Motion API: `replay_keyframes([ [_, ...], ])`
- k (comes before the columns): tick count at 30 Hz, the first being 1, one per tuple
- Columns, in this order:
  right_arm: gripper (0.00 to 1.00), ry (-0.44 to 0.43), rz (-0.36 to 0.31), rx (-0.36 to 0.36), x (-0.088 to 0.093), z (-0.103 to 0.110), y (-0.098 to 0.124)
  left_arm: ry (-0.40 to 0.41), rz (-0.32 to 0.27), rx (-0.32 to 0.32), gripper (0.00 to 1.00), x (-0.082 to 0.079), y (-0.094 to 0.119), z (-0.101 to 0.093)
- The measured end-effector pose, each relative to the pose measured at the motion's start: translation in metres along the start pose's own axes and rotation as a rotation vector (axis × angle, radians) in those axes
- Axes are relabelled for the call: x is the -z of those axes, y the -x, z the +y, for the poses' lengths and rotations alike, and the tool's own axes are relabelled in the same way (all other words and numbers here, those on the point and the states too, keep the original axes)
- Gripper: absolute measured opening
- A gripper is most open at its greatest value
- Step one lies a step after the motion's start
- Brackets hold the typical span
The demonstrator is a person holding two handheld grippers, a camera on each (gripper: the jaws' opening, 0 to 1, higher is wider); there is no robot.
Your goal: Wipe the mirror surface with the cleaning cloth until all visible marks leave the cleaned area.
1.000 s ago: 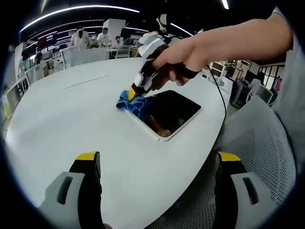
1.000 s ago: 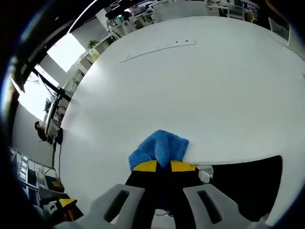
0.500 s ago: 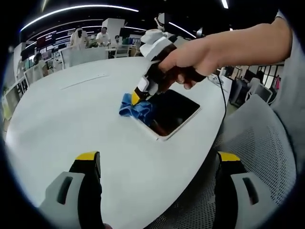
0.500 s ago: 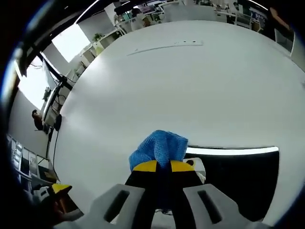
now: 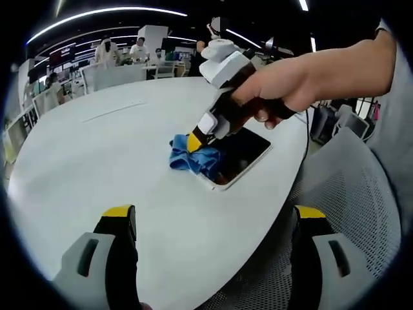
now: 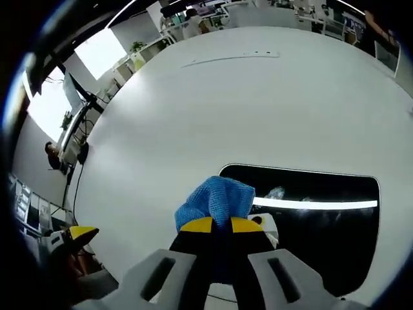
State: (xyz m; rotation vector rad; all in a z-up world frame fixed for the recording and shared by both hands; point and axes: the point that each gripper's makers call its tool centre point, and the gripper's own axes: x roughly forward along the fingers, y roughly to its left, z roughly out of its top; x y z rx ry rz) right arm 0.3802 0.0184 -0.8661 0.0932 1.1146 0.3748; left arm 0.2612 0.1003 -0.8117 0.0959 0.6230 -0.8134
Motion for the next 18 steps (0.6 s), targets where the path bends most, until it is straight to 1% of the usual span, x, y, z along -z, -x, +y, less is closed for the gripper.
replay_keyframes([
  [2, 0.02, -0.002, -0.001, -0.005, 0.0041, 0.0021, 0.0014, 0.005, 0.001, 0.0, 0.99, 0.0003, 0.0001, 0.0002],
  [4, 0.02, 0.003, -0.007, -0.006, 0.0045, 0.0024, 0.0012, 0.0, -0.001, 0.001, 0.99, 0.0, -0.0001, -0.0001],
  [7, 0.02, 0.039, -0.003, -0.009, 0.0045, 0.0028, 0.0008, -0.001, 0.002, 0.001, 0.99, 0.0005, -0.0002, -0.0003],
  [18, 0.03, 0.028, -0.01, -0.027, 0.0043, 0.0018, 0.0005, 0.005, 0.002, -0.004, 0.99, 0.001, 0.0, 0.0007],
])
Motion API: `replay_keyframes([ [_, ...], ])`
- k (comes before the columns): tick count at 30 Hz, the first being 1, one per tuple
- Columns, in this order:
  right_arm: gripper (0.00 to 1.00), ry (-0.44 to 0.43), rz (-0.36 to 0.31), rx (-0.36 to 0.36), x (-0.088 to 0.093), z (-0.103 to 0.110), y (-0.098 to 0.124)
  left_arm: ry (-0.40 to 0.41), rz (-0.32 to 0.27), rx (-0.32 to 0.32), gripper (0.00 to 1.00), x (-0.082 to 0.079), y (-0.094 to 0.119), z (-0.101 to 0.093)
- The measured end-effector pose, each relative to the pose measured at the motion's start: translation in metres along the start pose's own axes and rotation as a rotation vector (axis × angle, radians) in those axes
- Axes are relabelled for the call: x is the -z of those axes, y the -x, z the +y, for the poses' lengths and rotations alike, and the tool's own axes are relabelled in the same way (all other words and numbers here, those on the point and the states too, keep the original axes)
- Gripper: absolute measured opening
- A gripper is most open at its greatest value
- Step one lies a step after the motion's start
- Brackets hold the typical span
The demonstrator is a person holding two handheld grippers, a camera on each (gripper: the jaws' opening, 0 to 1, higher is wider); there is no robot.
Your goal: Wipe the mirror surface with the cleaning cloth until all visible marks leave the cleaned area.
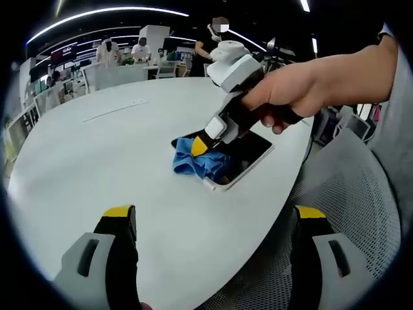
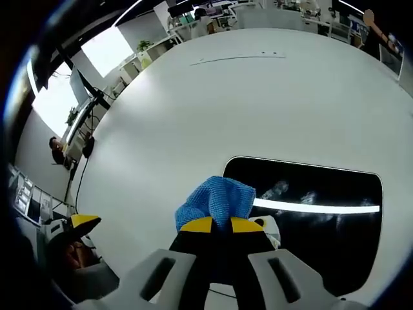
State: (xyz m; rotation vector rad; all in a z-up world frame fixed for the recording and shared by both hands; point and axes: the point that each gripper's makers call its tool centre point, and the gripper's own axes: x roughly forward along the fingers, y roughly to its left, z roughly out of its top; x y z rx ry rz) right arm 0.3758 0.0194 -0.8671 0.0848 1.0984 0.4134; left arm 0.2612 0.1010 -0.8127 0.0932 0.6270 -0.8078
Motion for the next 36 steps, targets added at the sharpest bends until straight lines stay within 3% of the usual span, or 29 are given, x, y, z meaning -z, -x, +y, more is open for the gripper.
replay_keyframes([
  [21, 0.03, -0.039, -0.012, -0.017, 0.002, -0.04, 0.014, -0.001, -0.002, -0.007, 0.99, 0.0, 0.0, 0.001],
  [36, 0.03, -0.071, -0.032, -0.003, 0.006, -0.074, 0.027, 0.025, -0.033, -0.021, 0.99, -0.005, 0.002, 0.005],
])
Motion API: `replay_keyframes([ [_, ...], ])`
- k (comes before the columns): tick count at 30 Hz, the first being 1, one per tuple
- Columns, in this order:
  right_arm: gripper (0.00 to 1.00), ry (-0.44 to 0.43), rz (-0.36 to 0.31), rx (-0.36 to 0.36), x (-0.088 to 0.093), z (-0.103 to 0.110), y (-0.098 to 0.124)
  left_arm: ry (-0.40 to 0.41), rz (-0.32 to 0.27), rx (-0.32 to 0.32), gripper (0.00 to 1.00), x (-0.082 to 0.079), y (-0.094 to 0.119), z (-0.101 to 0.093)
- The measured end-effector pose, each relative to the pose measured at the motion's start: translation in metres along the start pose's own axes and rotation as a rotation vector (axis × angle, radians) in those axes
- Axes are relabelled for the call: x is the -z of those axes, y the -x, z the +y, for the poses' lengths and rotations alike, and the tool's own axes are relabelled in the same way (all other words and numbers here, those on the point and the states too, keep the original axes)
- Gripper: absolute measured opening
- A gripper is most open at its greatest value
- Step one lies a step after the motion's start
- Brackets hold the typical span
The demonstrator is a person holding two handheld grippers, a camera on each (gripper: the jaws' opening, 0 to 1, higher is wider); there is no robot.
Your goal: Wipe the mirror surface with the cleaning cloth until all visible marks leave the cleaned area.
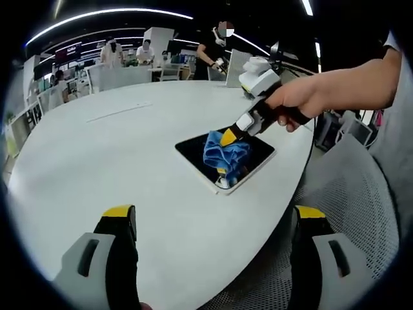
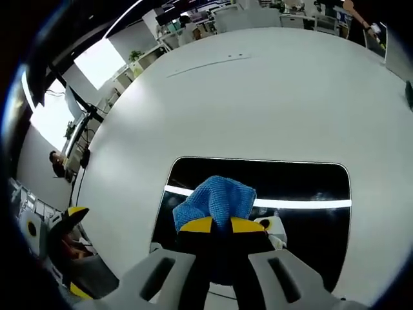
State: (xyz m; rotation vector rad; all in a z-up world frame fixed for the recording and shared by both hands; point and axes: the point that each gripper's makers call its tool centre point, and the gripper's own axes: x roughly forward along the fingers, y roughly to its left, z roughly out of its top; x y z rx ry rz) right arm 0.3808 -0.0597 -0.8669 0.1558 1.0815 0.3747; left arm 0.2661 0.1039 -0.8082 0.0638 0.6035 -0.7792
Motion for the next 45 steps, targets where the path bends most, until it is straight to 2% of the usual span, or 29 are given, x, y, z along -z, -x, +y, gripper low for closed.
replay_keyframes([
  [6, 0.03, -0.027, 0.0, -0.008, -0.001, -0.01, 0.003, 0.004, 0.004, 0.0, 0.99, 0.001, 0.0, 0.0],
  [12, 0.03, -0.033, 0.0, 0.015, 0.0, -0.029, 0.01, 0.027, -0.008, 0.017, 0.99, -0.002, -0.001, -0.004],
  [15, 0.02, -0.036, -0.002, 0.026, 0.0, -0.039, 0.013, 0.024, -0.021, 0.006, 0.99, -0.004, 0.0, -0.002],
  [23, 0.02, -0.053, -0.012, 0.043, -0.001, -0.061, 0.021, 0.023, -0.009, 0.006, 0.99, -0.002, -0.001, -0.003],
  [33, 0.02, -0.059, -0.009, 0.059, 0.002, -0.084, 0.031, 0.07, -0.014, 0.005, 0.99, -0.004, -0.002, -0.002],
  [37, 0.02, -0.065, -0.011, 0.068, 0.003, -0.096, 0.036, 0.046, -0.015, 0.011, 0.99, -0.005, -0.003, -0.006],
  [45, 0.02, -0.079, -0.013, 0.064, 0.002, -0.101, 0.037, 0.058, -0.024, -0.016, 0.99, -0.007, -0.002, 0.0],
])
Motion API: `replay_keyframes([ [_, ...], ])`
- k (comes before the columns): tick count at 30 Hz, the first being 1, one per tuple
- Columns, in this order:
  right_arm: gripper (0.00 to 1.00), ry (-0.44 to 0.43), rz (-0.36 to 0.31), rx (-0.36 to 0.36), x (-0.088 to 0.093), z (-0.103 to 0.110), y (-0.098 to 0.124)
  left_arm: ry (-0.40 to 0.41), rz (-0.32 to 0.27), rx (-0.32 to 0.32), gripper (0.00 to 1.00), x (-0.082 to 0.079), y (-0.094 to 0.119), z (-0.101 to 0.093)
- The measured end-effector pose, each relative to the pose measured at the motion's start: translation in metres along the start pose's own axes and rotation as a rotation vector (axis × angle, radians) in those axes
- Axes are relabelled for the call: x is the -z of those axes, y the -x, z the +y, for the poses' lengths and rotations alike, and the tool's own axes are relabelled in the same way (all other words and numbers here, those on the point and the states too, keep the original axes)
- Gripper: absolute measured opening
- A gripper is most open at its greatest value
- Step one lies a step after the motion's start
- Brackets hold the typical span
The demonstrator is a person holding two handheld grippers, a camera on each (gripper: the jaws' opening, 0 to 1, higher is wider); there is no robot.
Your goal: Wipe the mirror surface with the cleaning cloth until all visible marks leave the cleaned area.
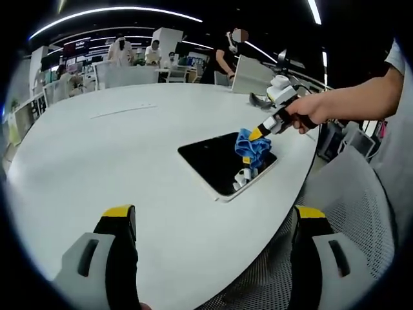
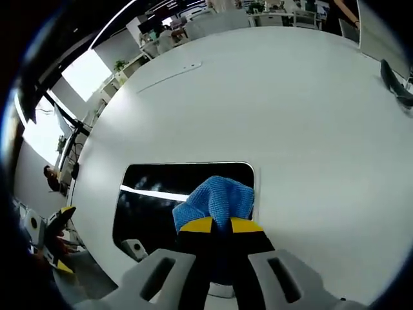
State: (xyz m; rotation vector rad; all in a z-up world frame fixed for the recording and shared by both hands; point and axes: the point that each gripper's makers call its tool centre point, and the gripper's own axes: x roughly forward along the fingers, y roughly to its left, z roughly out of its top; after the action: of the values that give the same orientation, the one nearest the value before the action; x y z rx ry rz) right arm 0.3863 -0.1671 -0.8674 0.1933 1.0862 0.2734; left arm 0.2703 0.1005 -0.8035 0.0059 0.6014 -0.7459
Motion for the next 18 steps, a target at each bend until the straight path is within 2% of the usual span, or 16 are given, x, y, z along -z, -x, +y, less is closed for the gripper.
replay_keyframes([
  [6, 0.02, 0.021, 0.014, 0.038, 0.001, -0.011, 0.003, -0.007, -0.003, -0.01, 0.99, -0.001, 0.0, 0.001],
  [9, 0.02, 0.001, 0.014, 0.041, 0.001, -0.016, 0.005, -0.002, 0.004, -0.019, 0.99, 0.001, 0.001, 0.003],
  [14, 0.02, -0.01, 0.022, 0.051, 0.002, -0.014, 0.005, -0.033, 0.035, -0.021, 0.99, 0.006, 0.0, 0.003],
  [18, 0.02, -0.01, 0.032, 0.062, 0.002, -0.015, 0.007, -0.011, 0.038, -0.033, 0.99, 0.008, 0.0, 0.008],
])
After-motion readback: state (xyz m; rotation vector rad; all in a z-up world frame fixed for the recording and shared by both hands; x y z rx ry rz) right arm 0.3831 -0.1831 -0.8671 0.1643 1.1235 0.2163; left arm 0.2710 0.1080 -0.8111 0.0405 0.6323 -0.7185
